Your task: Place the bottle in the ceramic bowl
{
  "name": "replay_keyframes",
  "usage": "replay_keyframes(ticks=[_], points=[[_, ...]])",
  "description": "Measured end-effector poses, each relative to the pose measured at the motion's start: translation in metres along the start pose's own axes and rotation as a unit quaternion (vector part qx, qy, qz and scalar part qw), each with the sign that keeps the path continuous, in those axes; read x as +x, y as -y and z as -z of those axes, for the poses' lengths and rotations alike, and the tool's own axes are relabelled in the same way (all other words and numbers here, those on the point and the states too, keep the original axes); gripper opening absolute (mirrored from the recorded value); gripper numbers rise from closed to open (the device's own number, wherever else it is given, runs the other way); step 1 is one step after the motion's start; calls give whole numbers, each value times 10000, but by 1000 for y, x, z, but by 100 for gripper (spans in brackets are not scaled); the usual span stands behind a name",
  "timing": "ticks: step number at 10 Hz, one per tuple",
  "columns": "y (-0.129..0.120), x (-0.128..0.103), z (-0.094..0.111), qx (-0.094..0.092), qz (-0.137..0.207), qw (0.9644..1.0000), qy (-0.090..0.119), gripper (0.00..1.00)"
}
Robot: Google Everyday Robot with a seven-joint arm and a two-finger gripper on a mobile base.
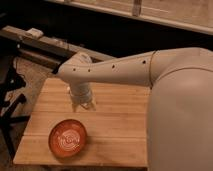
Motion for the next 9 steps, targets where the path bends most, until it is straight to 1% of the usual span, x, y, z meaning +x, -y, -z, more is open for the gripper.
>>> replay_keyframes(ticks=[3, 4, 5, 6, 7, 8, 9], points=[[0, -1, 0, -6, 19, 10000, -4, 65], [0, -7, 0, -31, 169, 9999, -16, 65], [1, -17, 0, -46, 375, 9993, -15, 65], [5, -33, 1, -36, 633, 9980, -2, 65], [4, -51, -1, -35, 945, 9955, 12, 65], [-4, -75, -3, -37, 1434, 9896, 22, 65], [-11, -91, -7, -10, 1816, 9834, 5, 65]])
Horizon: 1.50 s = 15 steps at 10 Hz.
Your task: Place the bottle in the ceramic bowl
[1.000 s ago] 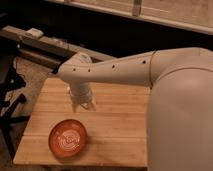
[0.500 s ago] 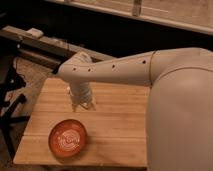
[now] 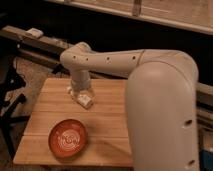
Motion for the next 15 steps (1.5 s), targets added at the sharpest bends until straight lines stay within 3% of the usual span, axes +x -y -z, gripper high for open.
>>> replay_keyframes(ticks=[1, 3, 7, 12, 15], points=[[-1, -12, -5, 18, 281, 9996, -50, 65], [0, -31, -31, 168, 706, 9968, -345, 65], [12, -49, -74, 483, 838, 9927, -726, 65], [21, -60, -113, 489, 790, 9910, -964, 65], [25, -65, -129, 364, 742, 9914, -1010, 65]])
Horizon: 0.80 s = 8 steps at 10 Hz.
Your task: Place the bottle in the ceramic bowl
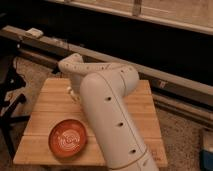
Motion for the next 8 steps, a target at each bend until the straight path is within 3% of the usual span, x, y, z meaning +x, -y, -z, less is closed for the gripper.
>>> replay_keyframes(ticks=[4, 6, 8], points=[[-6, -5, -10, -105, 18, 9999, -39, 63], [-10, -2, -11, -76, -9, 10000, -4, 47], [-19, 8, 2, -70, -30, 9998, 171, 26]])
